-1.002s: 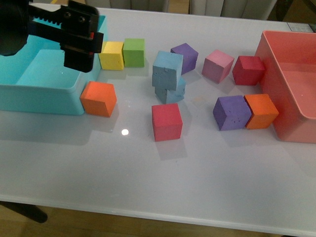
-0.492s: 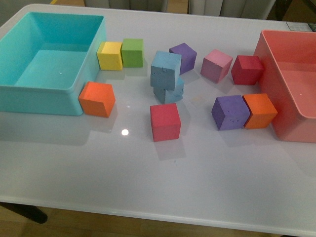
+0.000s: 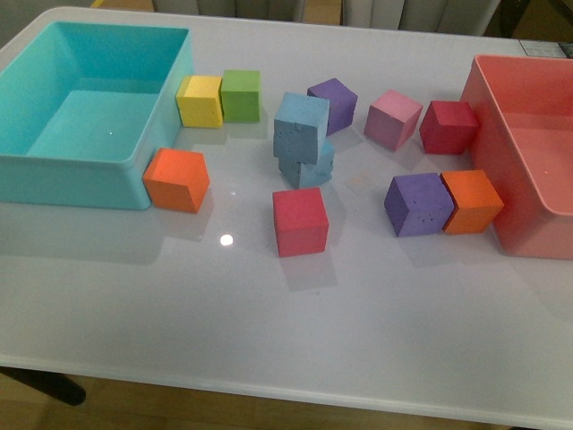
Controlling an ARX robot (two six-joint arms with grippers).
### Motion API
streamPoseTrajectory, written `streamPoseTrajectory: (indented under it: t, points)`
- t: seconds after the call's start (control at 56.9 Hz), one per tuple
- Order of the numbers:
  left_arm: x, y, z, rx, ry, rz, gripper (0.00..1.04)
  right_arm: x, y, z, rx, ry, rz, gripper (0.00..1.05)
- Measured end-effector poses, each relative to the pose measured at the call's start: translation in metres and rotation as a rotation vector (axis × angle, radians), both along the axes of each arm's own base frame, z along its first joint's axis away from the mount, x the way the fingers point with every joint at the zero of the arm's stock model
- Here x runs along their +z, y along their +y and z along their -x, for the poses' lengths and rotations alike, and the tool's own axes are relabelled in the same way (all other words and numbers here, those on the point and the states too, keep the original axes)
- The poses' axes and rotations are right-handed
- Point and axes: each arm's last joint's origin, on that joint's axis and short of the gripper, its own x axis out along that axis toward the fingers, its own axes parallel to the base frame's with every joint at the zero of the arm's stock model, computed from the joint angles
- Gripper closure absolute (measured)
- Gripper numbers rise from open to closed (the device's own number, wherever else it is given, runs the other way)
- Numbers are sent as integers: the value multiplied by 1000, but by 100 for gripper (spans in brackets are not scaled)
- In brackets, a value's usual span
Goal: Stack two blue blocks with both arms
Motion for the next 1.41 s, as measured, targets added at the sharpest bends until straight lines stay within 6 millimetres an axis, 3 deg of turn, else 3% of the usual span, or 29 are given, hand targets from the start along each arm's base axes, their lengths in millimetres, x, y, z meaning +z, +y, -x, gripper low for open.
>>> streamPoseTrajectory:
  t: [0.703,1.406]
  points:
    - [8,4,31,19,-27,1,103,0,0,0,0,0,0,9]
    - [3,4,53,19,3,0,103,0,0,0,0,0,0,9]
